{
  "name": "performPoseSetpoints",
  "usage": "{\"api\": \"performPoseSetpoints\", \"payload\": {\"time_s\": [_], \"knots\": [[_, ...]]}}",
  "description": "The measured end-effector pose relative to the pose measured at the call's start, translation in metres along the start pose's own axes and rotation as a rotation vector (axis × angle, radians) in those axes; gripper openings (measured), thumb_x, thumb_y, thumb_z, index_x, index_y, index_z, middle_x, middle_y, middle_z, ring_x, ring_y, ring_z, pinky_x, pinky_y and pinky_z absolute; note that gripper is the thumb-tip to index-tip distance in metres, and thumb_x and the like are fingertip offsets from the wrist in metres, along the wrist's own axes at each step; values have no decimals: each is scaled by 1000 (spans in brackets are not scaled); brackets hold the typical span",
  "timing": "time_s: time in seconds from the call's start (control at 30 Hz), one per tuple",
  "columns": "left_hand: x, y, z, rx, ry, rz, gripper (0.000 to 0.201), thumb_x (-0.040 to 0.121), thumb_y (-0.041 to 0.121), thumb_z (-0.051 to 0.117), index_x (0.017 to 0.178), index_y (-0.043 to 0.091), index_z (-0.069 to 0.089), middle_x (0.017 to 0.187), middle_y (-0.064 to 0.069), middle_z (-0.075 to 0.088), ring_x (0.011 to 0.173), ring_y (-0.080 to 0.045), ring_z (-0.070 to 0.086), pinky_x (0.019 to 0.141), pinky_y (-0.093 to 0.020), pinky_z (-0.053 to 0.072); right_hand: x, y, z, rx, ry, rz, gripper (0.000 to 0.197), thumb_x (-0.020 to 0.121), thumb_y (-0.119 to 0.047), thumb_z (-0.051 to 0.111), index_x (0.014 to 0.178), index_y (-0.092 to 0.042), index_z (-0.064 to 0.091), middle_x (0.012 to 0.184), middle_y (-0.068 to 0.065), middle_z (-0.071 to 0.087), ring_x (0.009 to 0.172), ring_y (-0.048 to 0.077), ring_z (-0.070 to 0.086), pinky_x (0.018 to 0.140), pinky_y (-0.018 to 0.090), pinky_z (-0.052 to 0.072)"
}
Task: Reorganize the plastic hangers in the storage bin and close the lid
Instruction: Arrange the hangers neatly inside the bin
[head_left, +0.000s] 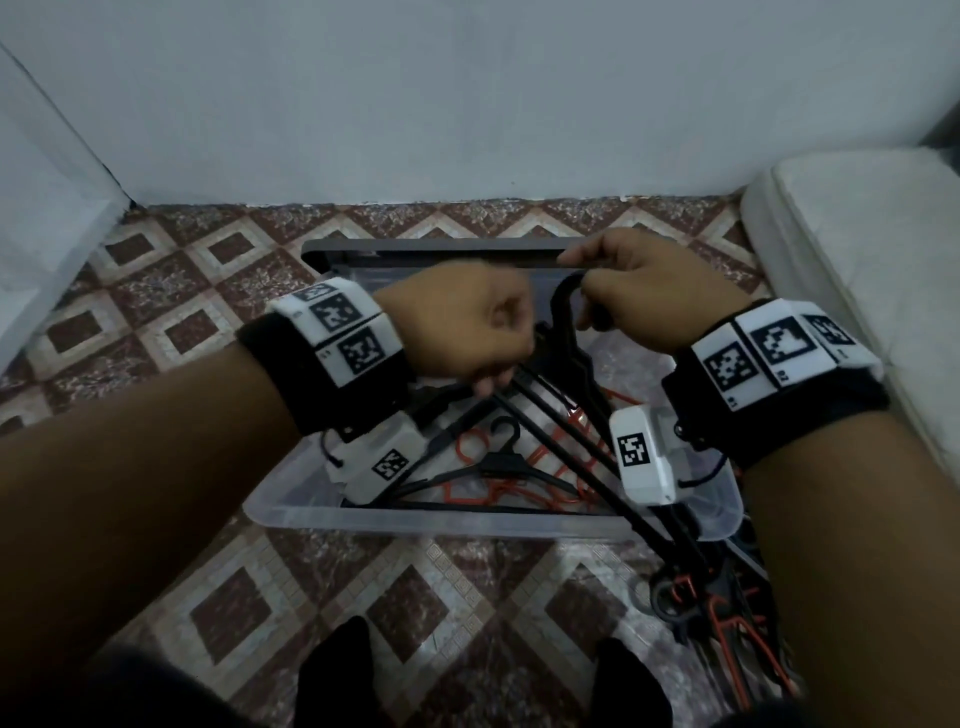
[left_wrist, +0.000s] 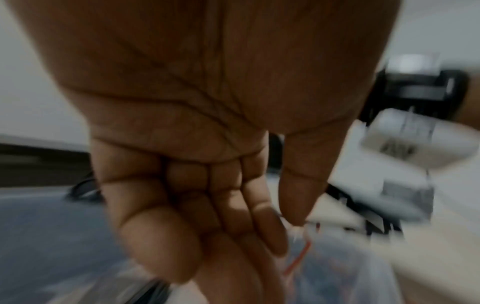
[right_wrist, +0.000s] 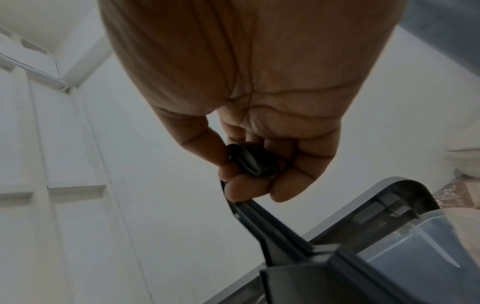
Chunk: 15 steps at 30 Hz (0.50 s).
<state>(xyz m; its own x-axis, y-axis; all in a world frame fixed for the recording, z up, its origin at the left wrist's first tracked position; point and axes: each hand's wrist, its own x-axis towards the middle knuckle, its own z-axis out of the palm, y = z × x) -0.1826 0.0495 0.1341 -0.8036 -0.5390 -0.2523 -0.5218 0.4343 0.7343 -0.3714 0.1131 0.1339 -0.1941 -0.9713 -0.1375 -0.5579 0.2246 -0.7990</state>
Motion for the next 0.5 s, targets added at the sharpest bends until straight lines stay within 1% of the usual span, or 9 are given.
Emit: {"api": "performPoseSetpoints", "payload": {"time_s": [0.03, 0.1, 0.13, 0.17, 0.23, 0.3, 0.37, 0.43, 0.5], "knots": [[1, -11, 2, 100, -149, -76, 8, 90, 18, 56, 93, 14, 61, 73, 0, 74, 66, -19, 72, 64, -34, 59, 1, 1, -1, -3, 30, 1, 23, 82, -18, 51, 98, -29, 62, 71, 2, 73, 64, 11, 67, 80, 46, 58], [10, -36, 15, 431, -420, -217, 15, 90, 23, 56, 92, 14, 67, 79, 4, 73, 76, -18, 67, 75, -33, 56, 2, 1, -3, -8, 63, -11, 21, 83, -15, 53, 95, -30, 62, 70, 2, 72, 61, 10, 66, 74, 39, 58], [19, -49, 26, 596, -502, -263, 19, 91, 25, 55, 96, 13, 69, 87, 2, 71, 82, -18, 63, 78, -32, 53, 3, 0, -4, -23, 69, -17, 21, 84, -15, 54, 95, -30, 62, 72, 0, 71, 62, 10, 66, 70, 36, 57], [30, -65, 38, 709, -541, -289, 23, 92, 26, 55, 102, 11, 68, 97, -2, 69, 85, -19, 59, 79, -32, 49, 3, 0, -5, -44, 71, -19, 20, 85, -16, 55, 96, -31, 62, 74, -1, 70, 65, 12, 67, 67, 33, 55], [59, -97, 61, 743, -508, -327, 27, 91, 26, 58, 107, 6, 67, 108, -11, 67, 89, -23, 57, 80, -33, 48, 3, 1, -8, -94, 88, -20, 20, 88, -19, 55, 100, -32, 63, 80, -5, 68, 71, 14, 67, 65, 27, 52], [88, -127, 80, 697, -465, -332, 27, 89, 24, 61, 104, 2, 66, 108, -17, 67, 85, -25, 59, 79, -35, 51, 3, 1, -11, -137, 126, -30, 18, 90, -23, 56, 103, -32, 64, 81, -9, 67, 70, 11, 66, 62, 24, 51], [115, -153, 100, 694, -410, -316, 29, 90, 30, 61, 102, 4, 66, 106, -20, 68, 87, -28, 65, 79, -37, 54, 5, 2, -14, -162, 173, -48, 17, 90, -24, 56, 103, -30, 65, 83, -8, 68, 70, 12, 65, 65, 26, 52], [141, -175, 121, 723, -360, -310, 38, 91, 39, 57, 113, 8, 62, 114, -17, 65, 96, -34, 64, 84, -44, 55, 7, 7, -17, -159, 226, -57, 17, 89, -24, 56, 102, -28, 65, 86, -6, 67, 72, 14, 63, 67, 28, 51], [165, -196, 141, 743, -362, -327, 44, 91, 37, 56, 129, 14, 53, 134, -14, 54, 113, -38, 56, 91, -51, 51, 11, 15, -20, -148, 266, -67, 16, 88, -24, 56, 101, -27, 66, 85, -6, 65, 71, 14, 60, 65, 26, 48]]}}
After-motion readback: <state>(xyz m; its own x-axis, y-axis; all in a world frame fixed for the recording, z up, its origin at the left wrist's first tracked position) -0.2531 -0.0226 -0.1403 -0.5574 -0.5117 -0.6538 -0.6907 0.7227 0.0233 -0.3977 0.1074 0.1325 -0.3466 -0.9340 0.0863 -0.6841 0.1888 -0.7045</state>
